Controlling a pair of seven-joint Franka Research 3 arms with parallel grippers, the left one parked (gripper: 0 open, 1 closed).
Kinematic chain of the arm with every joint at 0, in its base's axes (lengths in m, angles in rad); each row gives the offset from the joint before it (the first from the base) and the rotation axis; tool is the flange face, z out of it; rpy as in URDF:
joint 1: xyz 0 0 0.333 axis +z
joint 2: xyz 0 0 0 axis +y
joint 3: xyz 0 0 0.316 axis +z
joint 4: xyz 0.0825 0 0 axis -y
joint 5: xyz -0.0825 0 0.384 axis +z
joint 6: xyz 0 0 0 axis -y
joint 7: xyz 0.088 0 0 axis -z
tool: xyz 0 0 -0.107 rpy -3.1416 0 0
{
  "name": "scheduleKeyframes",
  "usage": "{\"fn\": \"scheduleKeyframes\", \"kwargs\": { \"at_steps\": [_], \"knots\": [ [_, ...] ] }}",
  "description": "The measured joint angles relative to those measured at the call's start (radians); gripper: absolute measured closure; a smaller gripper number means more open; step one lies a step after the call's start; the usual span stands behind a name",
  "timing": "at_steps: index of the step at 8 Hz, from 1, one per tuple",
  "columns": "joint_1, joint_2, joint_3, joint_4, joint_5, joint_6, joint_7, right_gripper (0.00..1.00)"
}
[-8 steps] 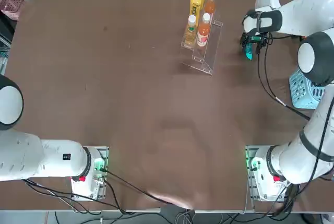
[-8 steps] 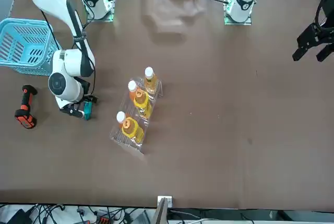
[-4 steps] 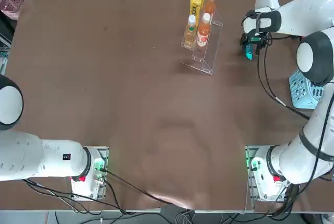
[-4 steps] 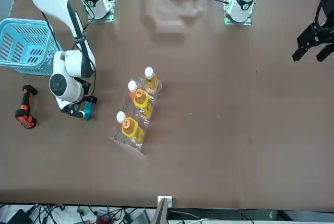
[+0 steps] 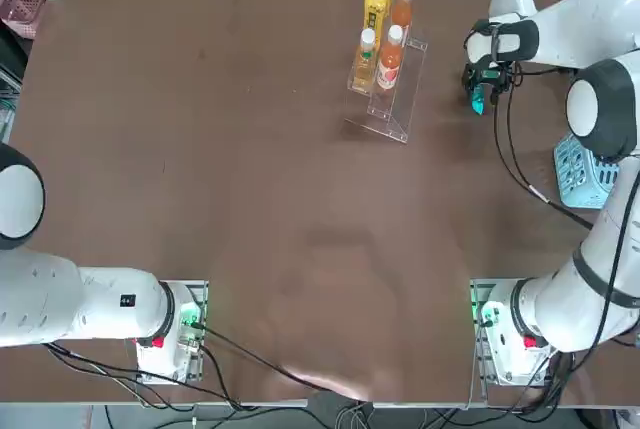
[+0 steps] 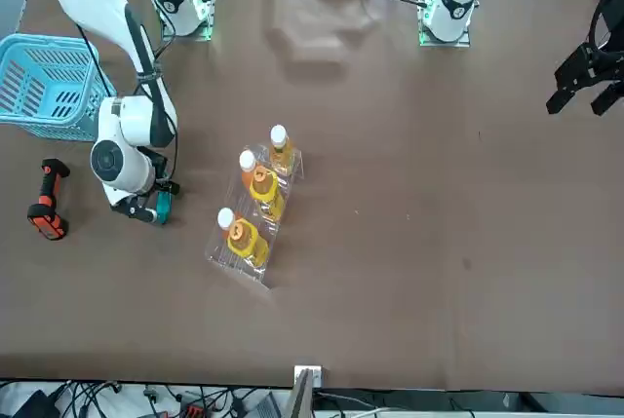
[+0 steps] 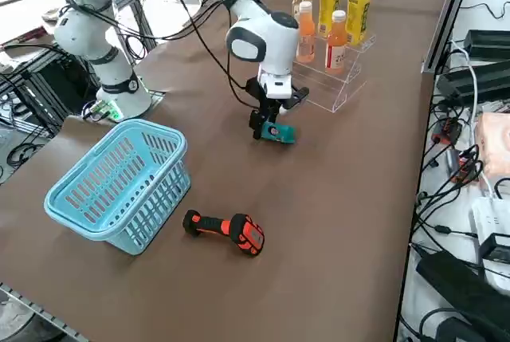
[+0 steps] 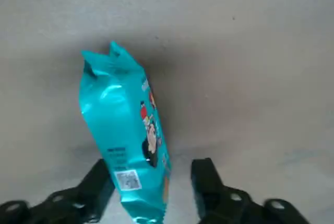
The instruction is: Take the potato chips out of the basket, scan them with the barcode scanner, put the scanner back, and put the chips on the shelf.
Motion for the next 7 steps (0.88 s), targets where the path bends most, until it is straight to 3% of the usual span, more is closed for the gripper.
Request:
{"fn": "scheduleKeyframes", "kwargs": {
  "at_steps": [3,5,7],
  "knots": [
    [-0.002,0.002,0.0,0.0,-0.003,0.0,-0.001,0.42],
    [-0.002,0.002,0.0,0.0,-0.005,0.0,-0.003,0.51],
    [0.0,0.001,0.001,0.007,-0.005,0.0,-0.007,0.53]
  ]
}}
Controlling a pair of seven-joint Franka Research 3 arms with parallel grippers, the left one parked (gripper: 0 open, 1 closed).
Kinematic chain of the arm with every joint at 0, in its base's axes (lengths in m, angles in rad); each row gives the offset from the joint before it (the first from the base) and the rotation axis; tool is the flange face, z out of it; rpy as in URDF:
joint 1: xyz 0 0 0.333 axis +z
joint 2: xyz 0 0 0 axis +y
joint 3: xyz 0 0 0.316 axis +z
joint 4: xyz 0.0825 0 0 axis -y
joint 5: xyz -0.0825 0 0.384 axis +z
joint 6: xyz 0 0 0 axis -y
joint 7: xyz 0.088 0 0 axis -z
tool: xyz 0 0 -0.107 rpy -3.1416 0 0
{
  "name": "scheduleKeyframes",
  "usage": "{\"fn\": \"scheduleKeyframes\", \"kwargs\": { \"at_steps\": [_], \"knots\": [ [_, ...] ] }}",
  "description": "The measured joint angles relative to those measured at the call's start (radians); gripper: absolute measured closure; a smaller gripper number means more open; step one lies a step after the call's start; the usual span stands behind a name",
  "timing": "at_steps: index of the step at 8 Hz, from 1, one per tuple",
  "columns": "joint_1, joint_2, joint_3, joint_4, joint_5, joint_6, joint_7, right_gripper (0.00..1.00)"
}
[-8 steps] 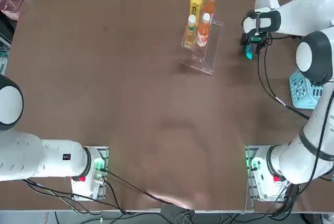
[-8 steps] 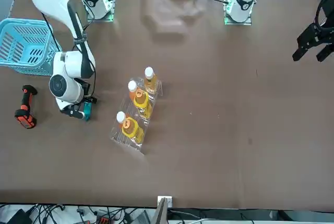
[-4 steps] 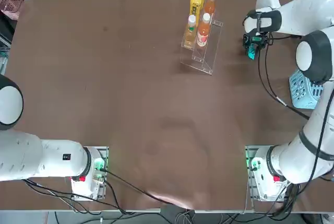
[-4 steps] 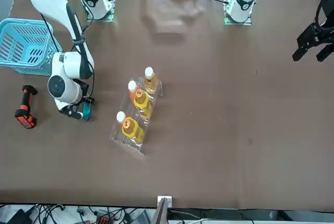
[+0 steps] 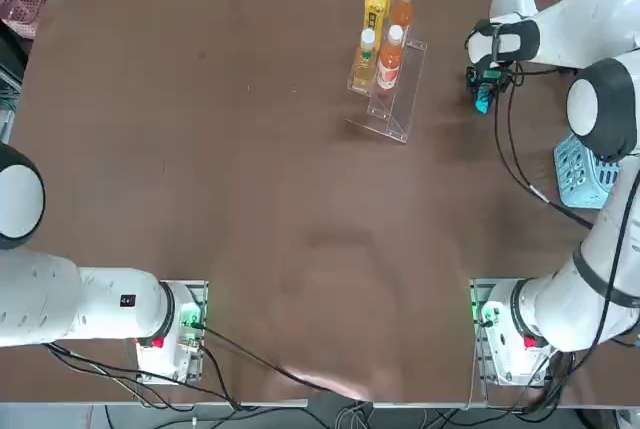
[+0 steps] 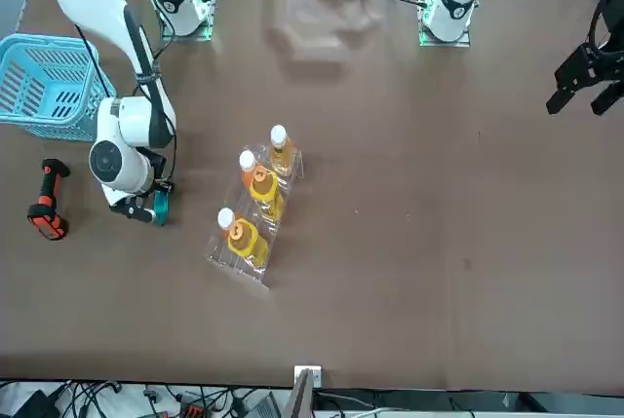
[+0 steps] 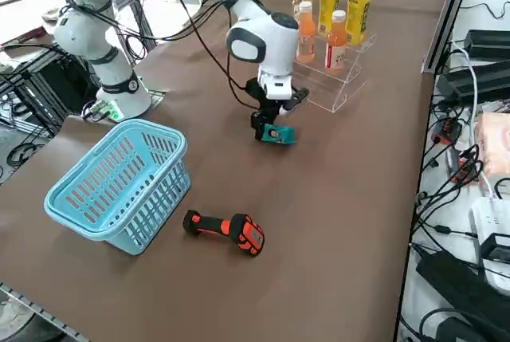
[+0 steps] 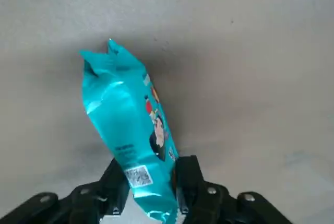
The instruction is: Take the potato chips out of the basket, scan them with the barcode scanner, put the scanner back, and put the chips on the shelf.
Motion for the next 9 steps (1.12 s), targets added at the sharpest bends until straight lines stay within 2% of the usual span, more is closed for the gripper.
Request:
{"fn": "scheduleKeyframes", "kwargs": {
  "at_steps": [3,5,7,9],
  "knots": [
    [0.006,-0.026,0.002,0.037,-0.001,-0.054,-0.029,0.53],
    [0.009,-0.072,0.005,0.055,-0.001,-0.122,-0.029,0.53],
    [0.025,-0.117,0.013,0.056,0.006,-0.136,-0.021,0.53],
    [0.043,-0.14,0.037,0.067,0.048,-0.144,0.028,0.53]
  ]
}}
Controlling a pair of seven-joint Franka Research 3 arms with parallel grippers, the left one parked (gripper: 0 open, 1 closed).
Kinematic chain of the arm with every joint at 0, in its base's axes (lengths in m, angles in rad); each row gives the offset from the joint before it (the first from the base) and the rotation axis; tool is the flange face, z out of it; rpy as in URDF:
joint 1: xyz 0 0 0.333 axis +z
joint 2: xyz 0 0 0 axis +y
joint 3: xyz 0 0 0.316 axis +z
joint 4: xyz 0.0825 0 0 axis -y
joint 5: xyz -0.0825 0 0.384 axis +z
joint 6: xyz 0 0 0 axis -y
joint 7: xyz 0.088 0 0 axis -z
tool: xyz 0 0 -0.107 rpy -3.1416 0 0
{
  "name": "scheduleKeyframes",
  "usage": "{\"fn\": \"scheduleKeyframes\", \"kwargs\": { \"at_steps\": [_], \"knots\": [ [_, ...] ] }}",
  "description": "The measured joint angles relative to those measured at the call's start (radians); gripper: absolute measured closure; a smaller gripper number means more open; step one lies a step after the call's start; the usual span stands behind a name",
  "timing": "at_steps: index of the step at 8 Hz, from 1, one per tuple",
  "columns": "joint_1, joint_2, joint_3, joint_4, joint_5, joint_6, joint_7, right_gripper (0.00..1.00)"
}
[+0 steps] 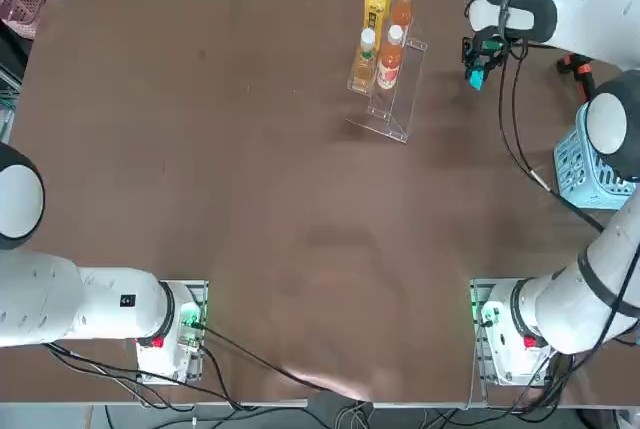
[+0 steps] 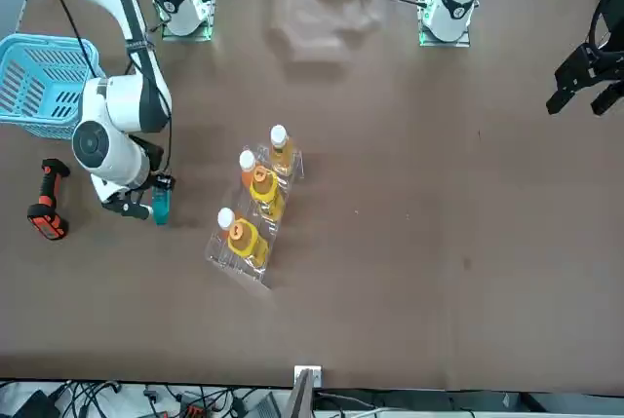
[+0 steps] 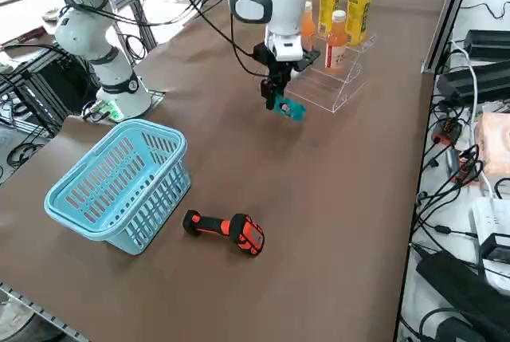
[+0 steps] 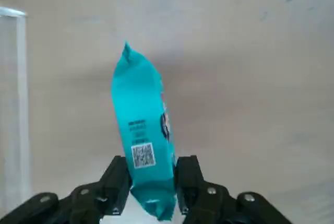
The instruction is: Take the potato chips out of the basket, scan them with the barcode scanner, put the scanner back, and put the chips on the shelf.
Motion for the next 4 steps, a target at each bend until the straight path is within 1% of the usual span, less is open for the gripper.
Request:
{"fn": "scheduleKeyframes", "kwargs": {
  "at_steps": [2,4],
  "knots": [
    [0.038,-0.005,0.016,0.025,0.072,-0.006,0.085,0.54],
    [0.081,-0.005,0.018,0.046,0.133,-0.006,0.16,0.54]
  ]
}}
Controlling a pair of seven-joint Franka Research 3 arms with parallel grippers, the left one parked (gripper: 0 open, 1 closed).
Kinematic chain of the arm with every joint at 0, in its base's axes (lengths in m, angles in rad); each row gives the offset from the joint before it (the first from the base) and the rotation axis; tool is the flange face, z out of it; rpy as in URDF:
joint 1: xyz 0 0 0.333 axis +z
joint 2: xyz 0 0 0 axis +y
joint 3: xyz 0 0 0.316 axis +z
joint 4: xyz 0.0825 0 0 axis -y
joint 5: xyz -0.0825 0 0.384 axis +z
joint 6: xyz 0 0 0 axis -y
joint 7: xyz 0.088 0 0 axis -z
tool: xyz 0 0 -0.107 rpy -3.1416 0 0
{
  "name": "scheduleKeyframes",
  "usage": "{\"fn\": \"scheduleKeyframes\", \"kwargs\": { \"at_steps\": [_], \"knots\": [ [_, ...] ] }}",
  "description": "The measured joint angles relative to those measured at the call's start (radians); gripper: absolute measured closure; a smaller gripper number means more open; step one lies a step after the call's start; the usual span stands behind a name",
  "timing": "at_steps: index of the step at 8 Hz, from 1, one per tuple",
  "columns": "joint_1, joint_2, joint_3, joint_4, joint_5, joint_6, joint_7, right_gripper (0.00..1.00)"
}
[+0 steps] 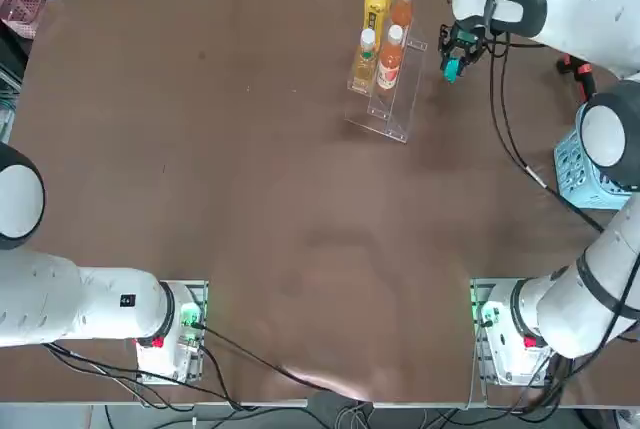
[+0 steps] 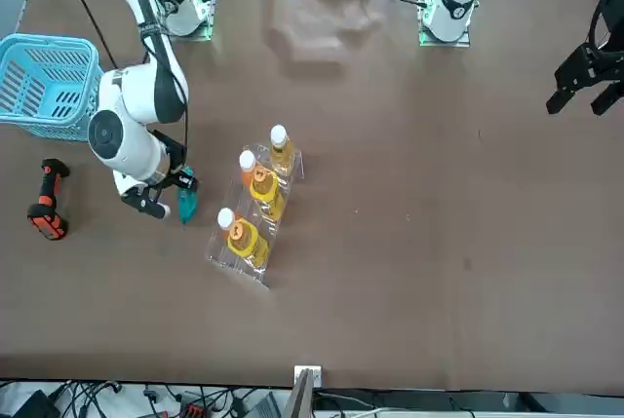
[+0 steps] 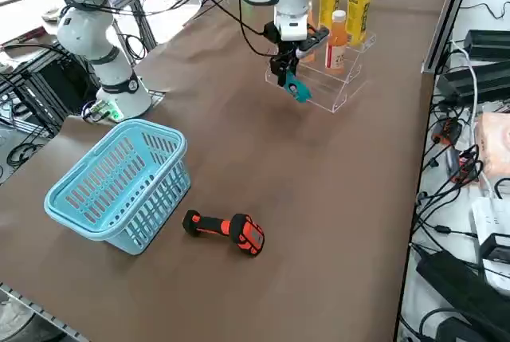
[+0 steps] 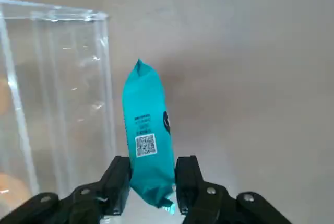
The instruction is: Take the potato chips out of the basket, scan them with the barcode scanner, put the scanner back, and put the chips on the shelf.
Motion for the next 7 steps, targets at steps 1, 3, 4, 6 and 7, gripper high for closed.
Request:
{"fn": "scheduleKeyframes", "kwargs": {
  "at_steps": [1,3,4,6,7],
  "knots": [
    [0.018,0.0,0.0,0.008,0.008,0.0,0.03,0.54],
    [0.03,0.0,0.0,0.022,0.026,0.006,0.063,0.54],
    [0.03,0.001,0.0,0.025,0.051,0.02,0.067,0.54],
    [0.044,0.007,0.001,0.026,0.077,0.049,0.078,0.56],
    [0.058,0.014,0.001,0.026,0.079,0.07,0.097,0.56]
  ]
}}
